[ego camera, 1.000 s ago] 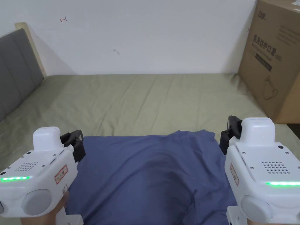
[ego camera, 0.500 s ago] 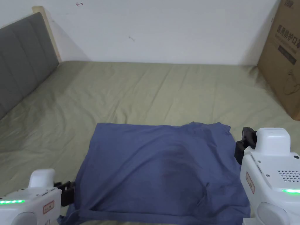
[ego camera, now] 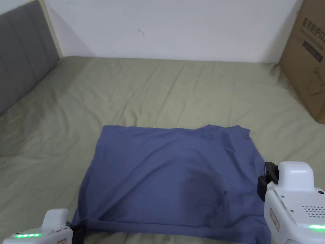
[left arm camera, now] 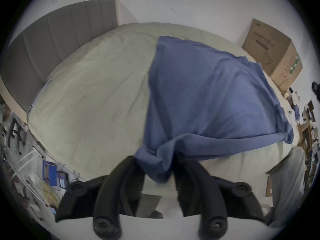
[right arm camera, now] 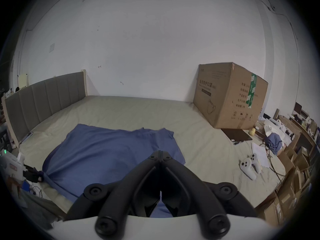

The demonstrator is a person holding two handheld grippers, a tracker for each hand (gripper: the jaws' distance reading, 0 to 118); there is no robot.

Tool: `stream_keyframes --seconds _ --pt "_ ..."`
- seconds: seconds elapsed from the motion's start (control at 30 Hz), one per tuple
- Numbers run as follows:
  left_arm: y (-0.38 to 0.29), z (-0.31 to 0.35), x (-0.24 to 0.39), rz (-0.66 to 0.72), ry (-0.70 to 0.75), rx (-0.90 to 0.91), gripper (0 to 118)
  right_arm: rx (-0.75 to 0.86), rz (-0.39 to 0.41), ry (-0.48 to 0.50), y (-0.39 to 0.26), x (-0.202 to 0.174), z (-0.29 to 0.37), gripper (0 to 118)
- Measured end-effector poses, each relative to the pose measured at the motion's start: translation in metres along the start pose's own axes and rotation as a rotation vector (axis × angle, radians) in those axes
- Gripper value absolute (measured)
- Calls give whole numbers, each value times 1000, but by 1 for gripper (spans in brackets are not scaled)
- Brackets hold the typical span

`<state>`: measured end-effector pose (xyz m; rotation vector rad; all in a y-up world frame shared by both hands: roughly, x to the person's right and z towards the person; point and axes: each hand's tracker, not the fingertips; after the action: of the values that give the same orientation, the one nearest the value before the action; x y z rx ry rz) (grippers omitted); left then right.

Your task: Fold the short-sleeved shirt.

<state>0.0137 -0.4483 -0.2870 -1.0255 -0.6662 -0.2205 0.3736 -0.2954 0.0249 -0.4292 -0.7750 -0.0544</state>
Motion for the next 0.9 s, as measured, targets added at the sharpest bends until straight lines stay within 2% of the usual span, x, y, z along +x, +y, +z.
stream_keyframes --seconds 0.03,0.1,0.13,0.17,0.2,0.23,0.27,0.3,0.33,0.43,0.53,0.57,0.6,0.63,0.67,0.73,0.9 --pt "1 1 4 -7 34 7 7 -20 -11 -1 -4 4 -1 0" --pt "2 6 12 -48 29 30 6 -79 -44 -9 -16 12 -4 0" --pt "3 8 17 -74 58 40 6 -110 -64 -23 -25 16 -7 6" --pt "4 10 19 -85 61 42 6 -152 -75 -33 -34 20 -11 22" --pt "4 13 20 -93 59 52 6 -201 -89 -39 -45 23 -15 45" --pt "4 16 22 -99 61 65 6 -257 -104 -38 -57 26 -21 79" --pt "5 17 22 -98 59 67 6 -320 -124 -9 -70 28 -26 97" --pt "7 19 21 -96 58 69 6 -385 -154 11 -84 30 -32 104" --pt "8 20 20 -90 55 73 6 -431 -186 16 -97 32 -36 106" --pt "10 25 18 -77 49 83 6 -493 -215 14 -130 31 -44 106" --pt "14 28 17 -62 40 87 6 -558 -202 24 -147 27 -53 106" --pt "15 29 16 -57 39 87 6 -572 -194 31 -150 26 -56 102" --pt "15 29 16 -53 37 86 6 -569 -190 31 -152 26 -58 88" --pt "16 28 16 -48 36 85 6 -573 -187 47 -152 26 -58 48" --pt "17 28 15 -41 34 84 6 -560 -206 92 -150 25 -55 29" --pt "18 30 16 -24 27 89 6 -533 -185 79 -139 23 -48 15" --pt "38 36 18 -1 21 113 6 -454 -188 102 -106 31 -39 13"
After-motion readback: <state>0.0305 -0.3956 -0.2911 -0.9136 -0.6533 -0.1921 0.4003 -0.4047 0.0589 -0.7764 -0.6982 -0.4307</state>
